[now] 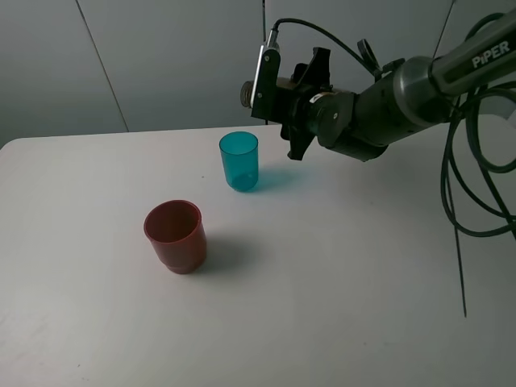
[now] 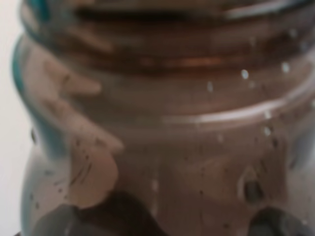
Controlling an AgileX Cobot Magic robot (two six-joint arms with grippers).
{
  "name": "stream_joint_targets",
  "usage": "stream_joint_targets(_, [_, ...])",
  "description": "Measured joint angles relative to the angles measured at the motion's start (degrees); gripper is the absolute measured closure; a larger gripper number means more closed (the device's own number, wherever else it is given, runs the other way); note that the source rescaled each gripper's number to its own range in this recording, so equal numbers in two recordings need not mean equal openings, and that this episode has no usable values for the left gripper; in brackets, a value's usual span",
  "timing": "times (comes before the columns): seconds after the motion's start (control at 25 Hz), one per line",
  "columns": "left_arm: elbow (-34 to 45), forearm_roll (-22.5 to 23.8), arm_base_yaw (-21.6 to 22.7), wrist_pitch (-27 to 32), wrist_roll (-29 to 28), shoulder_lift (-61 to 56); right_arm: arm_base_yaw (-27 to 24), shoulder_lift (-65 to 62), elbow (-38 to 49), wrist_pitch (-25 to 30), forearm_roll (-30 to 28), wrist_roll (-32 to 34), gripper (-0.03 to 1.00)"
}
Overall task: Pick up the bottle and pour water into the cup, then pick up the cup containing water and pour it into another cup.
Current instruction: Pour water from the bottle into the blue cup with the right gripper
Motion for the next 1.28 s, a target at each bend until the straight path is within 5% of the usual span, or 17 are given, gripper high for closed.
stream_joint_targets(0.64, [0.0, 0.0, 0.0, 0.0, -0.2, 0.0, -1.4, 6.6, -4.1, -3.4, -2.0, -10.2, 0.96])
stream_joint_targets(1.28, [0.0, 0.0, 0.0, 0.0, -0.2, 0.0, -3.3, 6.6, -4.1, -3.5, -7.9, -11.5, 0.96])
